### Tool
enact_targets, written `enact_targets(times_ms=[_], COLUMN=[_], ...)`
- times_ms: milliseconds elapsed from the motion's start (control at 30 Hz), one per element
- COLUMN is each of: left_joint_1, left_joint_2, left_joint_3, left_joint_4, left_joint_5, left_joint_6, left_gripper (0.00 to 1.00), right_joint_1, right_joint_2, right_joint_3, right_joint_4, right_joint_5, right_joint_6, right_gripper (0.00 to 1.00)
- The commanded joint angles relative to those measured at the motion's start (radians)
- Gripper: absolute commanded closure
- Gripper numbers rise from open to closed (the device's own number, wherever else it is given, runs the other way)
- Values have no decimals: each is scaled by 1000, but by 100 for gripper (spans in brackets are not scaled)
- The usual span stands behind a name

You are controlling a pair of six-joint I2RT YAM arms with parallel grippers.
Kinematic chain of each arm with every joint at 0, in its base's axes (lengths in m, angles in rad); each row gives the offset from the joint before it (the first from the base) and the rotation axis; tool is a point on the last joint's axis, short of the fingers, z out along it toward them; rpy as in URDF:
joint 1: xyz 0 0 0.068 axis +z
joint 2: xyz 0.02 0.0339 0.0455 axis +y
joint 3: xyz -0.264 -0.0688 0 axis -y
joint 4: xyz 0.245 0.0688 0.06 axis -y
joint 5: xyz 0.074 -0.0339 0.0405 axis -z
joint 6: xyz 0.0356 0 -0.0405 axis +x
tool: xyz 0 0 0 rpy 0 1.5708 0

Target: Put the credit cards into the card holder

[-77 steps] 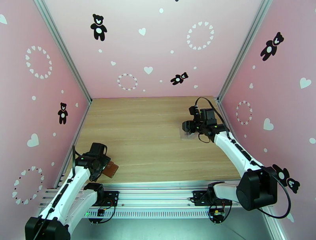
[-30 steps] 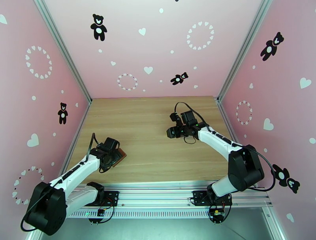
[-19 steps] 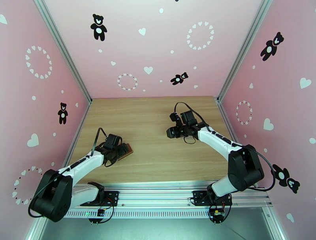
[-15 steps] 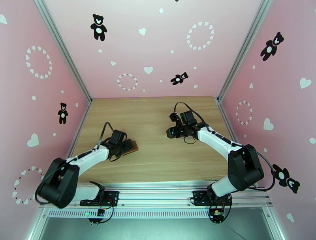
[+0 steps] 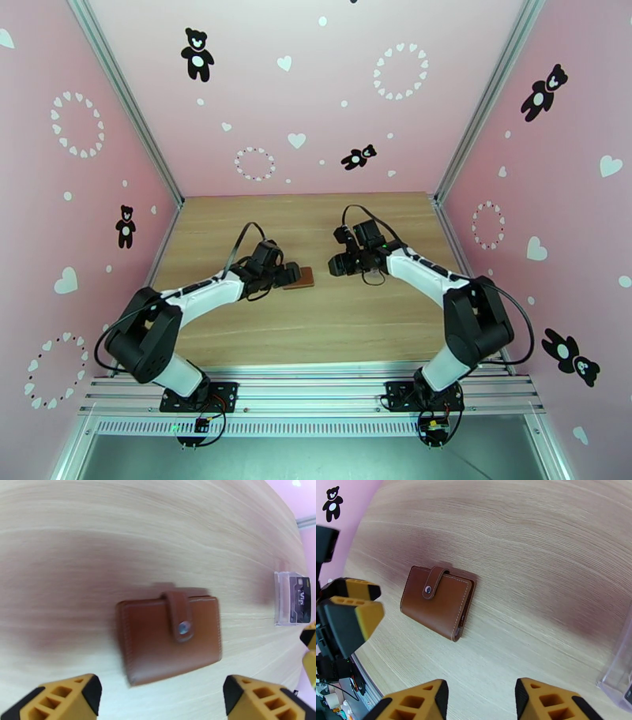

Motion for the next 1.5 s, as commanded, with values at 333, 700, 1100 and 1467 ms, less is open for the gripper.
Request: enact_targets(times_ms=[333,700,1100,1467], left_joint_1=[-34,-37,-38,-83], left_joint_2=[-291,-270,-220,-336], left_joint_3=[-371,-351,-327,-350], left_joint_4=[7,-9,30,-48], left_joint_5=[159,124,159,207], left_joint_6=[-220,-227,-229,-176], left_gripper=[32,39,42,45], right_joint_1=[151,203,347,347], right_joint_2=[541,494,43,-19], right_joint_3=[640,462,-116,-86], right_joint_4=[-246,-202,97,-84], right_joint_5=[-31,5,94,188], right_joint_6=[64,152,270,127], right_gripper=[51,56,53,45])
